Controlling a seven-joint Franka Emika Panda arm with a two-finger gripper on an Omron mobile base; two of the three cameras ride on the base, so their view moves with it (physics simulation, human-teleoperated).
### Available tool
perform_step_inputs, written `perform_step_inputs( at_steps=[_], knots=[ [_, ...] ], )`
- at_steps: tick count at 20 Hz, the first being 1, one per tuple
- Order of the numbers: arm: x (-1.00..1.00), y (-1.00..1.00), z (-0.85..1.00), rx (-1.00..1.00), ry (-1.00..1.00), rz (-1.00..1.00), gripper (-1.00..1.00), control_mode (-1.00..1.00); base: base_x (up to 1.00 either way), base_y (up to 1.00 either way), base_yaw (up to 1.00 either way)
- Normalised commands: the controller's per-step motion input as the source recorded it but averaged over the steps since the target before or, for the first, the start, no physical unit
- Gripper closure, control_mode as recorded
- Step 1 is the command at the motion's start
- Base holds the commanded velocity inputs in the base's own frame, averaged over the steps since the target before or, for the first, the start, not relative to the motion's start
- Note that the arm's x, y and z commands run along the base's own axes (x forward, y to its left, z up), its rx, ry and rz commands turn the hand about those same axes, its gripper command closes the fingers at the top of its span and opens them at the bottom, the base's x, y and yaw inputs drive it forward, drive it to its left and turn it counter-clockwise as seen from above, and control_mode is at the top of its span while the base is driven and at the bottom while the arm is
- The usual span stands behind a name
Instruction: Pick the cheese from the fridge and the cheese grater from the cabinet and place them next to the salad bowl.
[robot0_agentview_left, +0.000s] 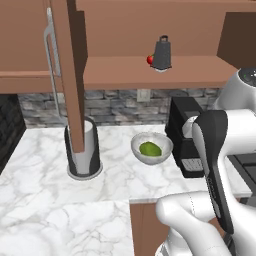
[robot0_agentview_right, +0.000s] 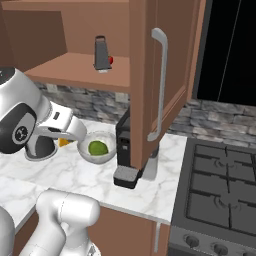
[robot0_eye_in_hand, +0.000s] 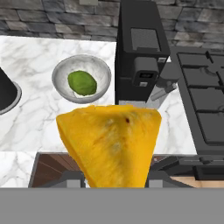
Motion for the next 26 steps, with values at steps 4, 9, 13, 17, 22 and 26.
perform_step_inputs(
  at_steps=[4, 9, 13, 17, 22, 26],
  knots=[
    [0.0, 0.0, 0.0, 0.0, 0.0, 0.0, 1.0, 1.0, 0.28, 0.05, 0.0],
    [0.0, 0.0, 0.0, 0.0, 0.0, 0.0, 1.0, 1.0, 0.13, 0.01, 0.0],
    [0.0, 0.0, 0.0, 0.0, 0.0, 0.0, 1.0, 1.0, 0.0, 0.0, 0.0],
    [0.0, 0.0, 0.0, 0.0, 0.0, 0.0, 1.0, 1.0, 0.0, 0.0, 0.0],
    [0.0, 0.0, 0.0, 0.0, 0.0, 0.0, 1.0, 1.0, -0.02, 0.03, 0.0],
    [-0.11, 0.11, -0.11, 0.08, 0.03, 0.03, 1.0, -1.0, 0.0, 0.0, 0.0]
  ],
)
